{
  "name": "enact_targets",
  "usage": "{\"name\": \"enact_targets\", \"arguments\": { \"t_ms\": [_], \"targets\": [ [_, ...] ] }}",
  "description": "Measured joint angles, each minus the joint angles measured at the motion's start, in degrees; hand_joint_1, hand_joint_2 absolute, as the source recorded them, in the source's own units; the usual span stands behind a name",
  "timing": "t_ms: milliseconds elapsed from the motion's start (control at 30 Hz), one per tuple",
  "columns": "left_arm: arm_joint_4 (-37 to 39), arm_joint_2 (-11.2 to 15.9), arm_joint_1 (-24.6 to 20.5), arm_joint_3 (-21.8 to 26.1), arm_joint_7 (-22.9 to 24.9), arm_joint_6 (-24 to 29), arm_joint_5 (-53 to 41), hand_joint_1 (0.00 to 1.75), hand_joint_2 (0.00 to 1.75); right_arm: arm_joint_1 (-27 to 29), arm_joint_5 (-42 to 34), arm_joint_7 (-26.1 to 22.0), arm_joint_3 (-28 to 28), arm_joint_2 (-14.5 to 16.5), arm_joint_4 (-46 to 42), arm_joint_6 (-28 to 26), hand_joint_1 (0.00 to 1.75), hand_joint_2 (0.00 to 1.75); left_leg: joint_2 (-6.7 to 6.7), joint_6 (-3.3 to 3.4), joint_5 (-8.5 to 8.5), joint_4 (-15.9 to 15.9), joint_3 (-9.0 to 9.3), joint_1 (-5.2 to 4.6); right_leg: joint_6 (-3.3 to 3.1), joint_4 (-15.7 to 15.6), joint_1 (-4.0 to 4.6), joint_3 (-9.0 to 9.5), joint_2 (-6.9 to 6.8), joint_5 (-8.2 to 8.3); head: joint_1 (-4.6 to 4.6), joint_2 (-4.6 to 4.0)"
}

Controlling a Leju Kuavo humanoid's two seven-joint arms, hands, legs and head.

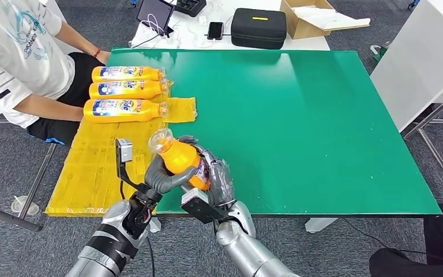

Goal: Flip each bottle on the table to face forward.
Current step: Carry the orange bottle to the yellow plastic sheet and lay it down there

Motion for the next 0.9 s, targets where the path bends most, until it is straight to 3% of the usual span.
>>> {"name": "enact_targets", "arguments": {
  "t_ms": [67, 100, 200, 233, 267, 400, 733, 900],
  "targets": [
    [0.00, -0.03, -0.09, -0.15, -0.94, 1.21, -1.66, 1.75, 1.75, -0.02, -0.15, 0.01, -0.11, 0.08, 0.00, -0.07, 1.70, 1.75, 0.00, 0.00, 0.00, 0.00, 0.00, 0.00, 0.00, 0.00, 0.00, 0.00, 0.00, 0.00, 0.01, 0.00],
    [-0.01, -0.05, -0.13, -0.15, -1.05, 1.39, -2.04, 1.75, 1.75, -0.02, -0.16, 0.01, -0.17, 0.14, 0.00, -0.01, 1.57, 1.75, 0.00, 0.00, 0.00, 0.00, 0.00, 0.00, 0.00, 0.00, 0.00, 0.00, 0.00, 0.00, 0.00, 0.00],
    [-0.01, -0.06, -0.18, 0.21, 0.09, -0.11, -0.55, 1.75, 1.75, -0.01, 0.14, -0.02, -0.31, 0.32, -0.01, 0.05, 0.39, 1.75, 0.00, 0.00, 0.00, 0.00, 0.00, 0.00, 0.00, 0.00, 0.00, 0.00, 0.00, 0.00, -0.01, 0.00],
    [0.00, -0.04, -0.18, 0.45, 0.67, -0.95, 0.47, 1.75, 1.75, 0.00, 0.32, -0.05, -0.32, 0.40, -0.01, -0.17, 0.09, 1.75, 0.00, 0.00, 0.00, 0.00, 0.00, 0.00, 0.00, 0.00, 0.00, 0.00, 0.00, 0.00, -0.01, 0.00],
    [0.02, -0.03, -0.19, 0.73, 1.18, -1.72, 1.43, 1.75, 1.75, 0.01, 0.51, -0.07, -0.33, 0.49, -0.01, -0.52, 0.04, 1.75, 0.01, 0.00, 0.00, 0.00, 0.00, 0.00, 0.00, 0.00, 0.00, 0.00, 0.00, 0.00, -0.01, 0.00],
    [0.14, -0.03, -0.13, 1.57, 2.04, -2.60, 3.50, 1.75, 1.75, -0.06, 1.45, -0.05, -0.49, 0.71, 0.02, -3.04, 0.00, 0.00, 0.00, 0.00, 0.00, 0.00, 0.00, 0.00, 0.00, 0.00, 0.00, 0.00, 0.00, 0.00, 0.00, -0.01],
    [0.07, -0.82, -0.14, 2.65, 2.14, 1.65, 3.56, 1.75, 1.75, 0.09, 10.47, 1.76, -4.20, 1.26, -0.53, -4.54, 0.00, 0.00, -0.01, 0.00, 0.00, 0.00, 0.00, 0.00, 0.00, 0.00, 0.00, 0.00, 0.00, 0.00, -0.01, -0.01],
    [-0.99, -2.04, -0.66, 4.50, 1.43, 10.03, 1.94, 1.75, 1.75, 1.96, 17.82, 2.34, -8.41, 1.52, -6.88, -4.63, 0.00, 0.00, -0.04, 0.00, 0.01, 0.00, -0.04, -0.01, 0.00, 0.00, -0.01, 0.00, -0.08, 0.01, 0.03, 0.00]
  ]
}}
